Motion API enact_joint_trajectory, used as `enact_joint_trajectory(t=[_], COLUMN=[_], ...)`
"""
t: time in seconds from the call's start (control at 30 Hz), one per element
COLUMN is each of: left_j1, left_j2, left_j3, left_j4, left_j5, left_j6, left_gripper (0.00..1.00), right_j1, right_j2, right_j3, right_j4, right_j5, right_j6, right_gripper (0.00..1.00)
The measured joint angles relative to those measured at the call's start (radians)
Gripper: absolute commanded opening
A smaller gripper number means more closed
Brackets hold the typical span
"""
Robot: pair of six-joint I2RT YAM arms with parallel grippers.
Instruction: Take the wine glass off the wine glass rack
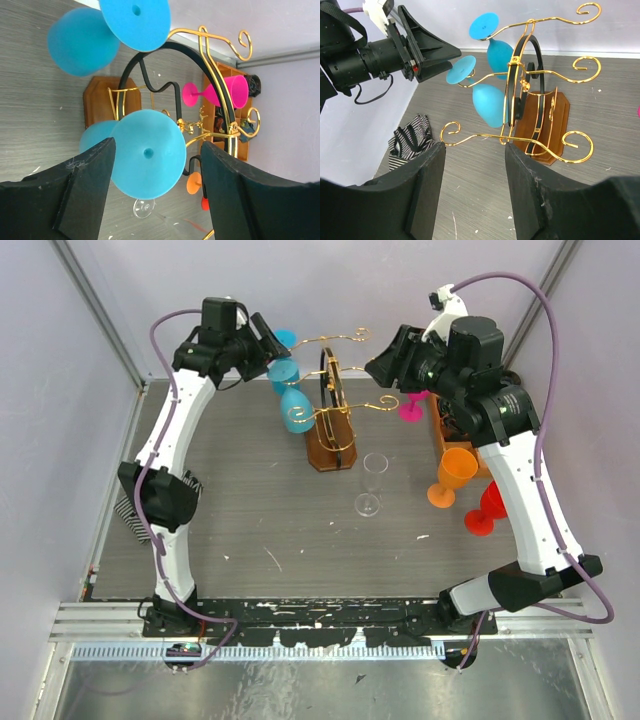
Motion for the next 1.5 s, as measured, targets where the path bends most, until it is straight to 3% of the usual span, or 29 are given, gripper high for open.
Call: enact_joint_trajectory(t=[0.33, 0.73, 0.97, 1.23, 1.5], left_j1=[0.010, 0.015, 0.015, 0.015, 0.021], left_j2=[-0.051, 0.006, 0.027, 0.020, -0.013], left_j3=[-0.077, -0.069, -0.072, -0.080, -0.105], left_j4=[0.009, 0.009, 0.032, 0.085, 0.106], left_j5=[-0.068, 0.002, 0.041, 0.068, 0.058], left_j6=[0.003, -0.022, -0.033, -0.040, -0.045], left_gripper=[0.77, 0.69, 0.49, 0.02, 0.04], right_j1=[-0.013, -0.030, -0.039, -0.045, -0.048], right_j2=[0.000, 0.000, 0.000, 0.000, 0.000], right_j3=[-0.018, -0.021, -0.021, -0.027, -0.035], right_j4=[0.005, 0.008, 0.008, 0.009, 0.009], right_j5=[-0.019, -0.026, -0.026, -0.029, -0.030], right_j6=[-0.008, -0.018, -0.018, -0.018, -0.018], right_gripper=[0.56, 0.57, 0.57, 0.56, 0.56])
